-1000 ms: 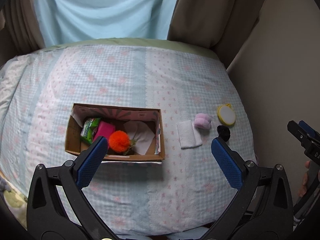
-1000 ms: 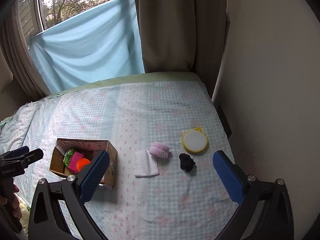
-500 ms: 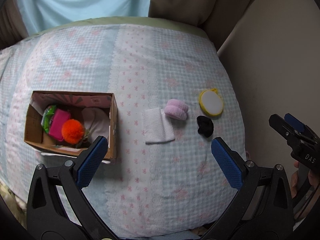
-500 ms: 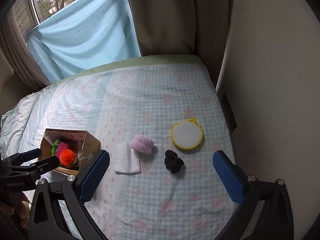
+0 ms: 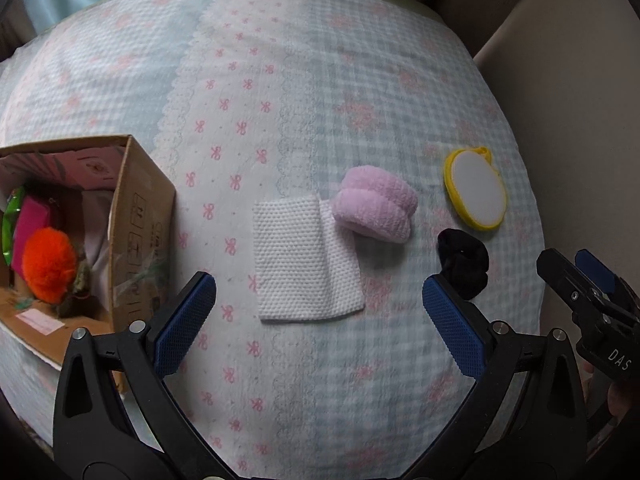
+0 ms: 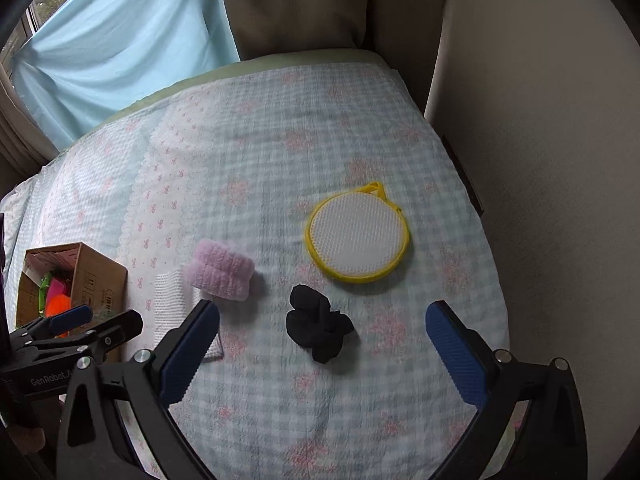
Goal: Organize soft objects
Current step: 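Grasp white pad with left gripper while right gripper grasps black scrunchie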
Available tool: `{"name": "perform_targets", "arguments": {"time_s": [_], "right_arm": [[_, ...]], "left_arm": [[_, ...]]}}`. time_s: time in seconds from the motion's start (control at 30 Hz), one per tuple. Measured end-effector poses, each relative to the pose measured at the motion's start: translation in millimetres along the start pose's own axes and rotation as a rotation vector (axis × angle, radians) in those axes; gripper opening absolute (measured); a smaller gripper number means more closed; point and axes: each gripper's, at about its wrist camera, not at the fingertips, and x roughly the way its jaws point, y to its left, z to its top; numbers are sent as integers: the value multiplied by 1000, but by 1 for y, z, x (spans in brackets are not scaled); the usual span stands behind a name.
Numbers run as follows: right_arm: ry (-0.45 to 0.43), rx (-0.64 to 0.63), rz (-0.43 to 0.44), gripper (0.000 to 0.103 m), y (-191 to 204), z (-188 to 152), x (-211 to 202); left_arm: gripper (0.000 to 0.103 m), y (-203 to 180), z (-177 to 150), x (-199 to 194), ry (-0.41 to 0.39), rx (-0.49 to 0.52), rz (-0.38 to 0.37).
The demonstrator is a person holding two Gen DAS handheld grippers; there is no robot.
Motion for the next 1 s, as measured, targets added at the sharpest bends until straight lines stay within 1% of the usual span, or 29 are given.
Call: {"name": "perform_targets", "arguments": {"time_s": [0.07,0.13,0.23,0.3,0.37,0.47,0.5,0.53,0.57,0.6,0.63,0.67,0.7,0.73,0.77,0.8,0.83,0.87,0.93,1.0], "right_arm": [[27,-4,21,102,1,-8,26],[52,-2,18,99,2,-15,47],[74,20,24,97,0,-21,70],[89,29,19,95,0,-24,81],[103,28,11,86,2,-26,89],[112,27,-1,84,4,-30,98],[111,30,-3,83,4,-31,99],[111,33,-5,77,5,-31,101],[114,35,-7,73,6,-32,103],[116,37,-13,70,6,-32,104],[118,38,-20,65,6,-32,106],[120,39,-27,58,6,-32,108],[121,39,-39,55,6,-32,109],[120,38,-50,50,6,-32,109],[118,38,-55,43,5,-32,108],[116,40,-59,39,5,-31,108],[116,42,-65,33,4,-30,108],[117,45,-66,32,3,-30,108],[117,45,-68,28,3,-30,108],[114,45,-69,26,4,-29,108]], "left_arm": [[103,7,-3,26,25,-28,-2],[103,17,-7,47,45,-74,-7],[102,26,-10,72,60,-104,0],[102,28,-11,82,58,-99,-1],[99,27,-12,90,61,-83,4],[98,21,-11,97,54,-44,34],[94,19,-12,97,48,-33,40],[88,18,-12,97,44,-26,46],[86,16,-12,96,42,-20,56],[80,16,-12,97,42,-13,68],[77,15,-13,97,42,-6,80],[71,15,-13,96,39,0,86],[62,15,-13,95,34,6,90],[54,16,-13,94,31,13,94],[50,15,-12,92,28,20,91],[44,15,-12,92,28,27,82],[41,14,-12,91,29,34,80],[39,13,-12,92,30,43,82],[29,12,-11,91,26,51,77],[24,11,-8,89,20,56,74]]}}
